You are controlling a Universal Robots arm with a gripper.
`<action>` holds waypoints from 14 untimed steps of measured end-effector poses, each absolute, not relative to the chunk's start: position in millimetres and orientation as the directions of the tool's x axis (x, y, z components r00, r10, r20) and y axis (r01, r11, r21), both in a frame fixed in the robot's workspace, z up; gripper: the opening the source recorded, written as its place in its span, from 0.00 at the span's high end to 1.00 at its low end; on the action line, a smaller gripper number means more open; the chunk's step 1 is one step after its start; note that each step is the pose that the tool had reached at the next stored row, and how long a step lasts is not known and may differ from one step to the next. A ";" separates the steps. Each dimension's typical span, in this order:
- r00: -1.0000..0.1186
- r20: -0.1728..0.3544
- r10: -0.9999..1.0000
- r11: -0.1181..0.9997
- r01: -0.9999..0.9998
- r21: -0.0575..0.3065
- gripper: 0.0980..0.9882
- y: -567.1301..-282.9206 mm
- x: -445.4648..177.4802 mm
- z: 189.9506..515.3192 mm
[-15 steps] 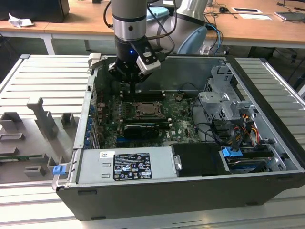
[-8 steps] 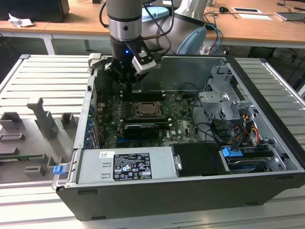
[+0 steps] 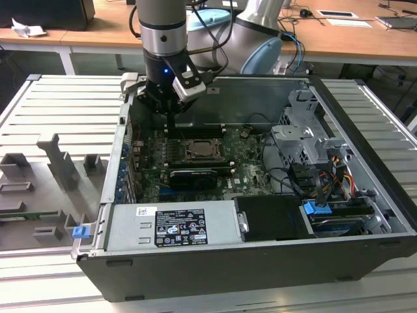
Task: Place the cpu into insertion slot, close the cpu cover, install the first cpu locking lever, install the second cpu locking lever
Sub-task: 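Install the first cpu locking lever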
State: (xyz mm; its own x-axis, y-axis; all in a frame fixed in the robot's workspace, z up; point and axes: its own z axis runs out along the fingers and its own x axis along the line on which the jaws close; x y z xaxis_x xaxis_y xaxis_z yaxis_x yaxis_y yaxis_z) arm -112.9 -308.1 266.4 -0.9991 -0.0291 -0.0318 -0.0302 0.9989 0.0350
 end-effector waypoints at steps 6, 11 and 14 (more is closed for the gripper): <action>-0.999 -0.032 -0.029 0.999 -0.030 0.035 0.99 -301.1 -115.9 263.3; -0.999 -0.032 -0.029 0.999 -0.030 0.035 0.99 -294.1 -115.9 259.2; -0.999 -0.032 -0.029 0.999 -0.030 0.035 0.99 -289.8 -115.0 257.2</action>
State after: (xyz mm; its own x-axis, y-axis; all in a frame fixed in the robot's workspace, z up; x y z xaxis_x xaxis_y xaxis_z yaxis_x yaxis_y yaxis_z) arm -115.0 -289.8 257.2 -0.9991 -0.0292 -0.0315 -0.0303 0.9989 0.0348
